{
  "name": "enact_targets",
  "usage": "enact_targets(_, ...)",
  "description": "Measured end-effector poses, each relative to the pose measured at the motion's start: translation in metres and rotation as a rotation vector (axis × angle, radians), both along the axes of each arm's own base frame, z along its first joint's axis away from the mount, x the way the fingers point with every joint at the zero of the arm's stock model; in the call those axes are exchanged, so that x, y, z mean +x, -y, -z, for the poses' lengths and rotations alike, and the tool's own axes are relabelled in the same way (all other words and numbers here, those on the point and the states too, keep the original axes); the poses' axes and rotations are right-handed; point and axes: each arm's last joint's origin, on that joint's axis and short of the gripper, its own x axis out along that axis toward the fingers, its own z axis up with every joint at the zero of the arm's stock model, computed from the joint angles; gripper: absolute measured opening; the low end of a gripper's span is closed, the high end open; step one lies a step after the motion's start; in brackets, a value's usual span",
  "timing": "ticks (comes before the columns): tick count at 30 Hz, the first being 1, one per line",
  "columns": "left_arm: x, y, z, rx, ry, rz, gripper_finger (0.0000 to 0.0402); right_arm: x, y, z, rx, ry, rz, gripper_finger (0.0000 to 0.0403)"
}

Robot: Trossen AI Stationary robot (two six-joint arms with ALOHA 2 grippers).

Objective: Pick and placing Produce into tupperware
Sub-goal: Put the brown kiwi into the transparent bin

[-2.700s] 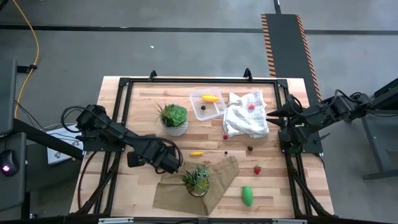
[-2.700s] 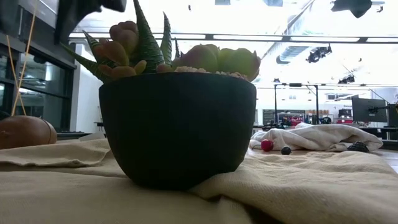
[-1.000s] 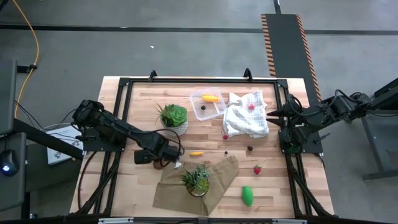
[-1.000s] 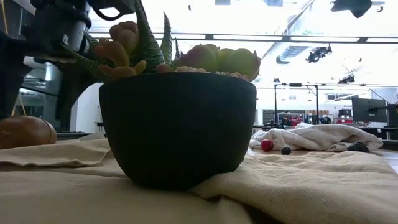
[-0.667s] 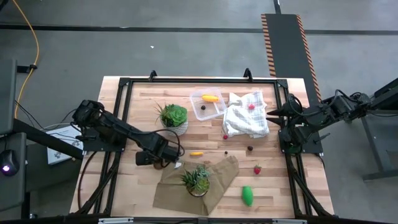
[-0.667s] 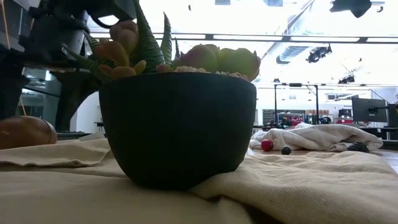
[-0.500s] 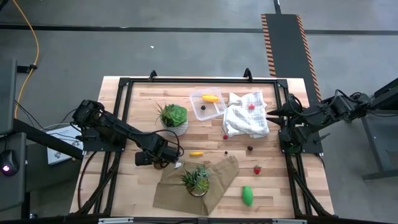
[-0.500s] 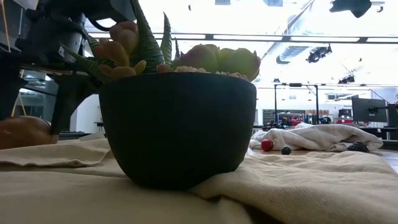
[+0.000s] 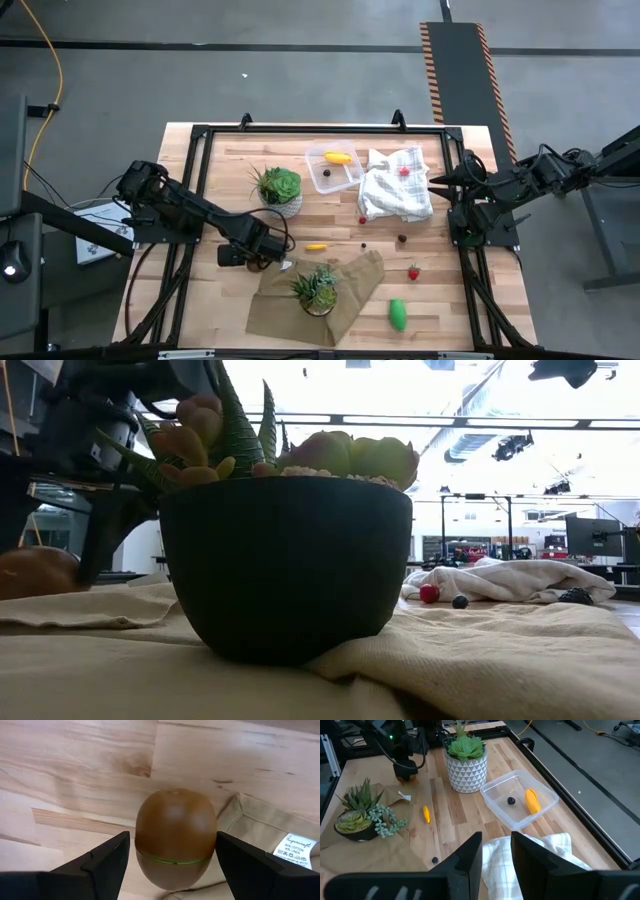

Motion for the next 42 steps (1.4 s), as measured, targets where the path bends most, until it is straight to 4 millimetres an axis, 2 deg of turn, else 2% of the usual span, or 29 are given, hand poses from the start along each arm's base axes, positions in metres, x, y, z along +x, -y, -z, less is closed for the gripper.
enact_targets(10,-0.0011,-0.0004,0.0084,-0.002,0.034,-0.007,0.0280,0.0000,0.0001,0.0000,0.007,0.003,0.006,0.0094)
enact_targets(22,-0.0018,-0.0011,0.0088,0.019,0.032,-0.008,0.0280,0.0000,0.0001,0.0000,0.022,0.007,0.015,0.0094)
enact_targets(32,-0.0017,-0.0011,0.0088,0.018,0.033,-0.002,0.0235,0.0000,0.0001,0.0000,0.024,0.008,0.017,0.0094)
enact_targets(39,-0.0017,-0.0011,0.0088,0.018,0.034,-0.001,0.0256,0.0000,0.0001,0.0000,0.024,0.008,0.017,0.0094)
enact_targets(42,-0.0016,-0.0011,0.0088,0.018,0.034,-0.001,0.0251,0.0000,0.0001,0.0000,0.024,0.008,0.017,0.0094)
